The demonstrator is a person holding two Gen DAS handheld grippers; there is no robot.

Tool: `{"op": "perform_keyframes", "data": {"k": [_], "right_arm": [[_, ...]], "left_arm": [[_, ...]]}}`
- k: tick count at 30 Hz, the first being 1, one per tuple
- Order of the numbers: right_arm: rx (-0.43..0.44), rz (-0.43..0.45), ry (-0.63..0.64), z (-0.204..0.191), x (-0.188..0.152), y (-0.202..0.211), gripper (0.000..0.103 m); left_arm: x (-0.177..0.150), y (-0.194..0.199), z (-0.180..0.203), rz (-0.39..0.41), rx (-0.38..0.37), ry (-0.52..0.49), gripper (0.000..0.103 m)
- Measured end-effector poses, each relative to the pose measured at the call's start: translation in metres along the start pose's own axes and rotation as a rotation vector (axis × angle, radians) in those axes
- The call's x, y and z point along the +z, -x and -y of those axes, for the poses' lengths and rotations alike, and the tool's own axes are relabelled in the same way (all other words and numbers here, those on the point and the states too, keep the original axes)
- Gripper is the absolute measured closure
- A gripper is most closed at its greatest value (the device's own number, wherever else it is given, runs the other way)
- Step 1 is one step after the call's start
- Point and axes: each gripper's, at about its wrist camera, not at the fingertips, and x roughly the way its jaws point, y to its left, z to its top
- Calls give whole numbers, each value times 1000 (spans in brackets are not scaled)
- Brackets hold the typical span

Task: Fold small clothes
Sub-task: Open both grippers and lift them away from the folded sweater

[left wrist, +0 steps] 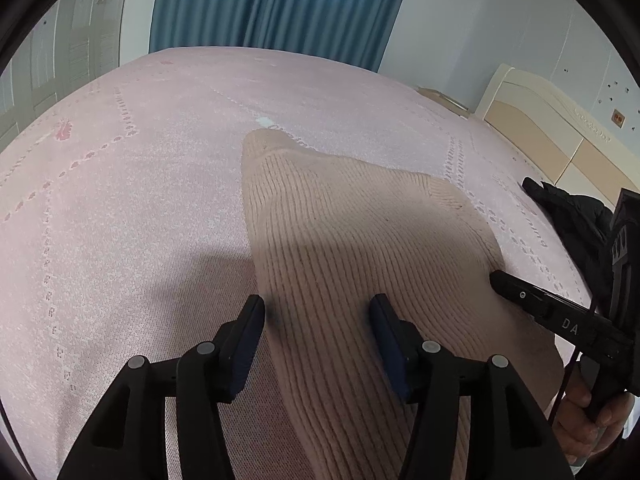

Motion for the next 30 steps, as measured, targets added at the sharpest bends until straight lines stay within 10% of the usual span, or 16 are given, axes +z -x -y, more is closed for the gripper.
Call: {"op": "perform_keyframes", "data": {"k": [23, 30], "right_arm": [[-86, 24, -4, -1, -38, 118, 67], [-138, 64, 8, -14, -54, 190, 43]], "left_arm": [[-39, 83, 11, 8, 23, 62, 47], [-57, 166, 22, 79, 49, 99, 36]]}}
